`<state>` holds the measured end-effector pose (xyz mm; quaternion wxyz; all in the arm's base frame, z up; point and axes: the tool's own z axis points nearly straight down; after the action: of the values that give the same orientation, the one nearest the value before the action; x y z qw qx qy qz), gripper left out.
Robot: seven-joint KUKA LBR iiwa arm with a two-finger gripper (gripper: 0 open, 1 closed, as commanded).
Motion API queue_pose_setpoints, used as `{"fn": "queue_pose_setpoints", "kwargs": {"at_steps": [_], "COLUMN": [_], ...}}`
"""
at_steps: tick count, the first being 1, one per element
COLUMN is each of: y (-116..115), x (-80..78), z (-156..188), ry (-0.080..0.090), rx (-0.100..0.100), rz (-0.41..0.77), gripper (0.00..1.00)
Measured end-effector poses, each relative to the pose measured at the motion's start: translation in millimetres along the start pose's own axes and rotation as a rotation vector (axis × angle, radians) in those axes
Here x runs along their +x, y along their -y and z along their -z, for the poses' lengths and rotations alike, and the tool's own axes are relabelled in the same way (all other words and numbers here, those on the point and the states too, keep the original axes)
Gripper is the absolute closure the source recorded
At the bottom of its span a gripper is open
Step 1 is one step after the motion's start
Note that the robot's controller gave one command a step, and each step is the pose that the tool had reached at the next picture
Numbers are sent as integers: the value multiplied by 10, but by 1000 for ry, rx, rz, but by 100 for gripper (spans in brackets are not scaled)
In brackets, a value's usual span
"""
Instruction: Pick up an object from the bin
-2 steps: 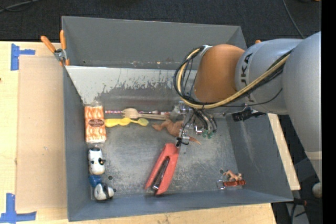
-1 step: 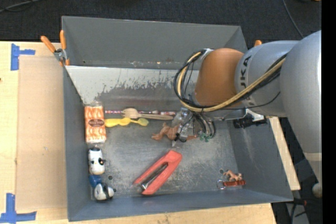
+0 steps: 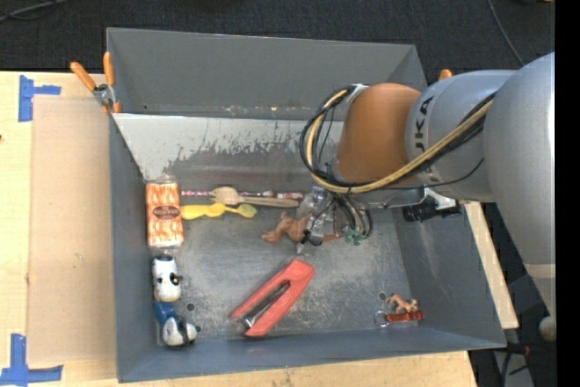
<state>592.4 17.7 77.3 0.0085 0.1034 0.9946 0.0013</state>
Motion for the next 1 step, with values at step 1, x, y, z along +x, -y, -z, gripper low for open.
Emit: {"fn": "queue_pose_setpoints", "kwargs": {"at_steps": [1], "y": [4], "x": [13], "z": [182], "ry": [-4], "rx": [1], "rz": [0], "gripper": [100]}}
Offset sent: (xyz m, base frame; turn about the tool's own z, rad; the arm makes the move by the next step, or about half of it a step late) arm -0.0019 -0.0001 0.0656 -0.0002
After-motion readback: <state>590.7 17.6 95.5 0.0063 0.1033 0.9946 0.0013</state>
